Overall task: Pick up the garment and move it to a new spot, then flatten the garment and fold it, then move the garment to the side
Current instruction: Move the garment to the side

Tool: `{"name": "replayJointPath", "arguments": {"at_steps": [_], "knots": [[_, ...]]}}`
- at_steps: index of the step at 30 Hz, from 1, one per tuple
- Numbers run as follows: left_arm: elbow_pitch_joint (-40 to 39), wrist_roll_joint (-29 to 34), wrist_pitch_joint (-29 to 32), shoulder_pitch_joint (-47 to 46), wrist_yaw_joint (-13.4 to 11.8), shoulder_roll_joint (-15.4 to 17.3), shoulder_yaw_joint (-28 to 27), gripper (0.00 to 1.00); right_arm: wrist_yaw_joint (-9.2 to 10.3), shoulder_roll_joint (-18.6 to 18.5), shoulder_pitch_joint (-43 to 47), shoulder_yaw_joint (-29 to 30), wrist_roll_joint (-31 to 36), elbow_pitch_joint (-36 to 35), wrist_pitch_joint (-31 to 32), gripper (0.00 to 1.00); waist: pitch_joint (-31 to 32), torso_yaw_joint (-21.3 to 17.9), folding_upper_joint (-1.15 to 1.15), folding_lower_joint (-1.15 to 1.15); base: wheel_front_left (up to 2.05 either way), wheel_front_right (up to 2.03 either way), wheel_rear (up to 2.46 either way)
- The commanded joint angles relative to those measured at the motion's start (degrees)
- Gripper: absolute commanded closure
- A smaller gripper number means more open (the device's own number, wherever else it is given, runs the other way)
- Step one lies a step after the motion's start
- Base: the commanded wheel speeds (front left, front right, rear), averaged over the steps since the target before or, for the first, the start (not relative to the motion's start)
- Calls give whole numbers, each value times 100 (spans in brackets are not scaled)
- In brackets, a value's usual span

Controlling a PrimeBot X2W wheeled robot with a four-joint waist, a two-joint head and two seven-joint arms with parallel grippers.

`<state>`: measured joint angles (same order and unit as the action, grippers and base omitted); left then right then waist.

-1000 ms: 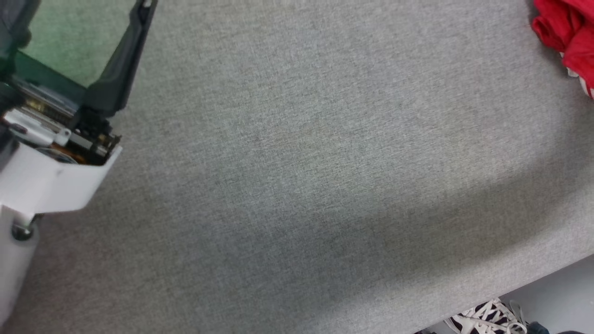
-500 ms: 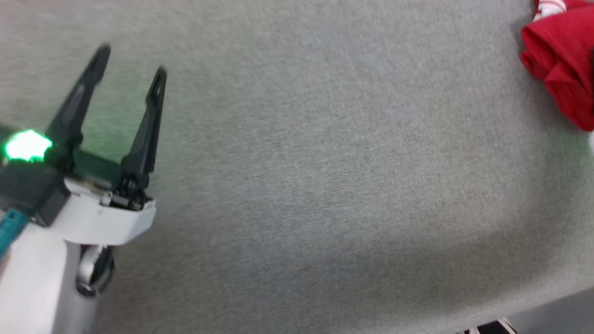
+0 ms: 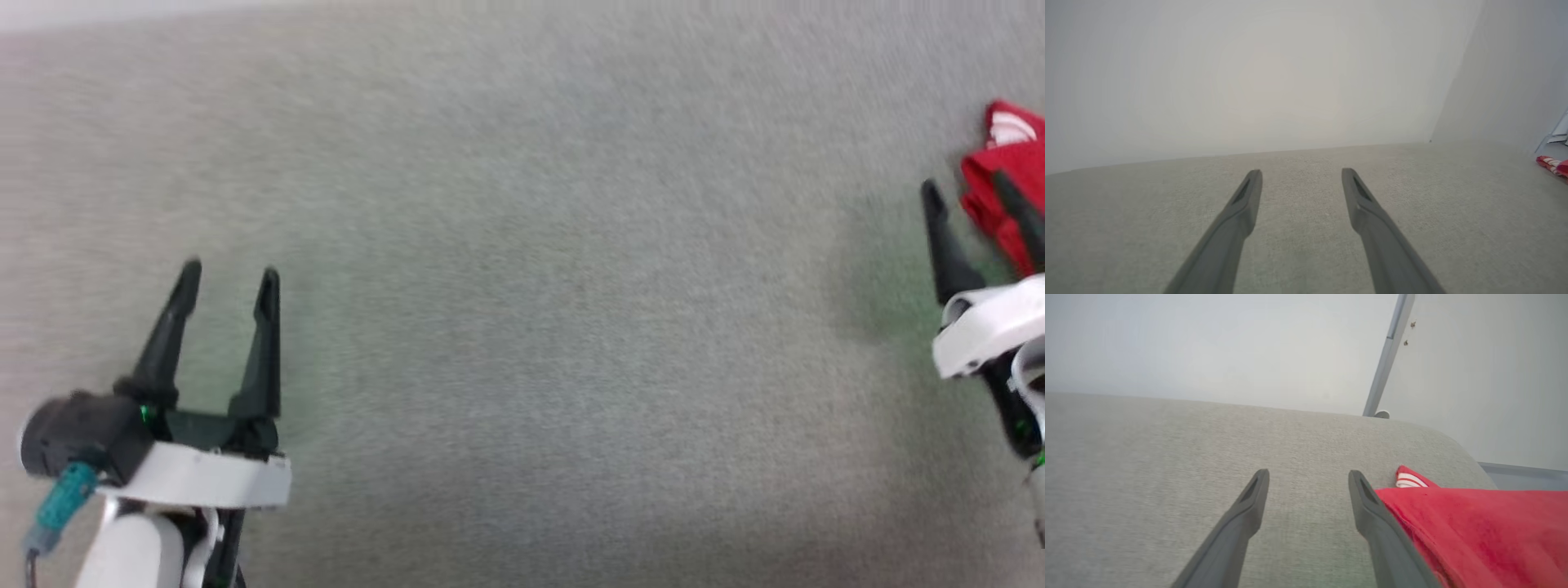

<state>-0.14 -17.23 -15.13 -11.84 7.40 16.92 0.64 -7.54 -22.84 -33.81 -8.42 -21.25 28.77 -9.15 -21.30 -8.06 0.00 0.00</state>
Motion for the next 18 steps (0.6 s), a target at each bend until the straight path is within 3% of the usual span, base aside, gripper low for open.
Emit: {"name": "replayJointPath", "arguments": {"at_steps": [1,8,18], "knots": [[52,-28,5,171,11,-76,-43,0,12,33,220,-12,-77,-126,-120,0,644,585,0,0,0,0,0],[310,-85,5,565,12,-279,-158,0,12,295,879,-105,-74,-499,-358,0,1094,790,0,0,0,0,0],[369,27,5,1040,12,-405,-290,0,12,573,1711,201,-72,-1132,-557,0,1582,861,0,0,0,0,0]]}}
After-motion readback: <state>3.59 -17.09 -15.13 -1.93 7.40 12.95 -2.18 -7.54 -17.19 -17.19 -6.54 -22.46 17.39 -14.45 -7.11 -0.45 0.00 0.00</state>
